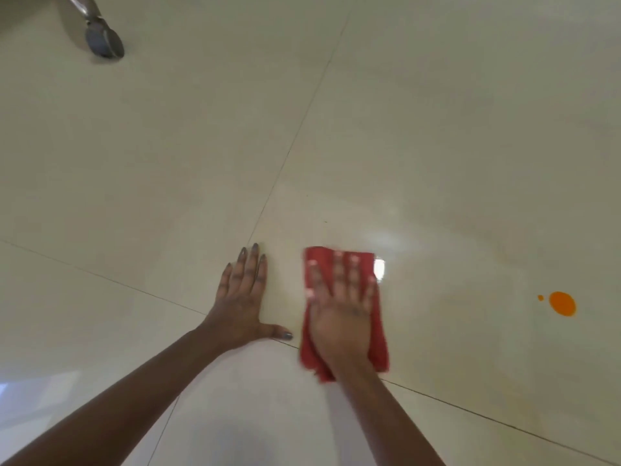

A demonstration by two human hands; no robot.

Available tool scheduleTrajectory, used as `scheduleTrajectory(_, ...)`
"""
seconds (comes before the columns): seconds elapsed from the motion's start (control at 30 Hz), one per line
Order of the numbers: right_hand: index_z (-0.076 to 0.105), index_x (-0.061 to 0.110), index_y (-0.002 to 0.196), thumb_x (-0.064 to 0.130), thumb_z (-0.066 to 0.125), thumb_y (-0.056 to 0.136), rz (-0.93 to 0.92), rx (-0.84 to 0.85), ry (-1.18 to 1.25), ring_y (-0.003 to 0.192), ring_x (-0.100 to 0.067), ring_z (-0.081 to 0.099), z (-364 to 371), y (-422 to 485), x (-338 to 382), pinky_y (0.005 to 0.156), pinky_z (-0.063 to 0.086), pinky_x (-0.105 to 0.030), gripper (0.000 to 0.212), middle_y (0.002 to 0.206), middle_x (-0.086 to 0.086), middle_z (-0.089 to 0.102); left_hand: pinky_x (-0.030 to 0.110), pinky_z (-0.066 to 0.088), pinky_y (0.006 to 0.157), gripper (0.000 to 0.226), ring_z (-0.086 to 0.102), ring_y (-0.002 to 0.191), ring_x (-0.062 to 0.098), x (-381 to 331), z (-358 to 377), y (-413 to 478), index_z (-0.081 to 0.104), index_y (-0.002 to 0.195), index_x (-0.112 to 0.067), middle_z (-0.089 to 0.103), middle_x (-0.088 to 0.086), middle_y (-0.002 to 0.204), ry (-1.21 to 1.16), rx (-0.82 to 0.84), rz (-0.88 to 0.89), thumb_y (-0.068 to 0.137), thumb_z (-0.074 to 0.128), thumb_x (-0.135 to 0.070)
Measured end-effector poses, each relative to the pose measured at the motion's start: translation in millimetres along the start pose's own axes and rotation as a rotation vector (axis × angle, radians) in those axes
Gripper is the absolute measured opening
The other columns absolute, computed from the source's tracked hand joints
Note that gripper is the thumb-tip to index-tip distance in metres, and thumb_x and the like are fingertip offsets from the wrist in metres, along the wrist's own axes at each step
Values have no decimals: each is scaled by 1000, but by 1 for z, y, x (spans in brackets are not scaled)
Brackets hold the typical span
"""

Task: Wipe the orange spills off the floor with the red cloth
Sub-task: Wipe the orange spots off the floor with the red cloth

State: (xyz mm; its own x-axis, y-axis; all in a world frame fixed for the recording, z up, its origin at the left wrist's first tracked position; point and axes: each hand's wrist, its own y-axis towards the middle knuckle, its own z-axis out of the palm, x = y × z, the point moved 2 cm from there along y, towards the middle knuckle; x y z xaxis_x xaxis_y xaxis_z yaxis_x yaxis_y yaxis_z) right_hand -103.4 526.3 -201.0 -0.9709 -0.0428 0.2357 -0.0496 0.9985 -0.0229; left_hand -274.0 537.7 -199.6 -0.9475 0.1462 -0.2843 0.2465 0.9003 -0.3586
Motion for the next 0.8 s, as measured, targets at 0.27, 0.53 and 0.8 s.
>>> scheduleTrajectory(0.27,14,38,147,38,21,99,297,41,5,145,-23,-1,-24,129,-83,115,-1,-50,49,159,0,7,26,-28,104,134,-36,132,13,7,-3,0,-27,137,-17,-37,0,145,-23,-53,49,47,36,-94)
scheduleTrajectory(0.53,20,36,146,39,15,95,-267,177,-20,145,-27,4,5,72,38,114,-2,-53,51,158,-1,11,36,-16,112,133,-34,133,14,8,-7,4,-19,142,-11,-31,2,148,-49,0,57,48,30,-92)
scheduleTrajectory(0.8,38,28,141,37,31,92,108,-4,14,140,-39,20,13,-10,40,110,11,-61,51,150,-21,27,37,-10,112,134,-30,135,14,61,10,-78,-19,140,-12,-28,4,149,-78,-44,-158,47,25,-98)
